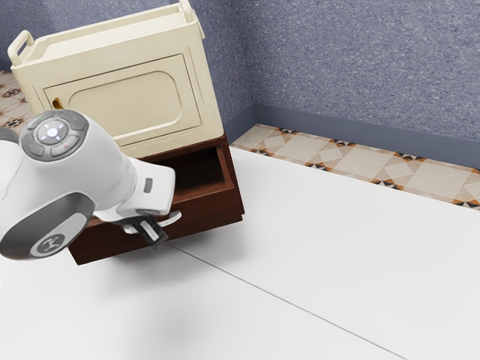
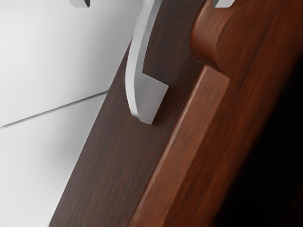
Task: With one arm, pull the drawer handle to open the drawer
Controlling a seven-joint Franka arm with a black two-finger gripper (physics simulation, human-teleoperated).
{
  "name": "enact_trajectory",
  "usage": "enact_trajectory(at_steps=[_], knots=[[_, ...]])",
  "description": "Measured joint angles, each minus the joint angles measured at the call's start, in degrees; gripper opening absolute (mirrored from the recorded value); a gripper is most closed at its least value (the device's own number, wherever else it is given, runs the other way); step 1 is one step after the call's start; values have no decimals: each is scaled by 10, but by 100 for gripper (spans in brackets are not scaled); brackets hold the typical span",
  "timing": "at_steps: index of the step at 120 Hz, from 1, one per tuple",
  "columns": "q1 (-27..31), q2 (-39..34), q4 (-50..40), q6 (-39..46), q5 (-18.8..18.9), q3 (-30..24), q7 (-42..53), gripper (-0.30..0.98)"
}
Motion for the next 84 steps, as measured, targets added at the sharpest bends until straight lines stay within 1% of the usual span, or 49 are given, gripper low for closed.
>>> enact_trajectory(at_steps=[15, 21, 25, 31, 41, 46, 49, 53, 58, 64, 71, 84], knots=[[-1, 0, 10, -4, 2, -2, -1, 32], [-1, 1, 18, -5, -2, -3, -4, 38], [-1, 3, 30, -9, -12, -3, -11, 42], [-1, 5, 67, -31, -48, -3, -36, 48], [0, 16, 145, -93, -135, -2, -111, 55], [4, 48, 235, -141, -185, 1, -164, 57], [7, 75, 309, -176, -209, 3, -199, 58], [9, 102, 404, -225, -224, 5, -245, 60], [13, 117, 457, -277, -233, 7, -298, 61], [26, 130, 465, -326, -239, 8, -357, 63], [43, 139, 443, -367, -243, 9, -417, 64], [53, 143, 403, -401, -250, 10, -514, 66]])
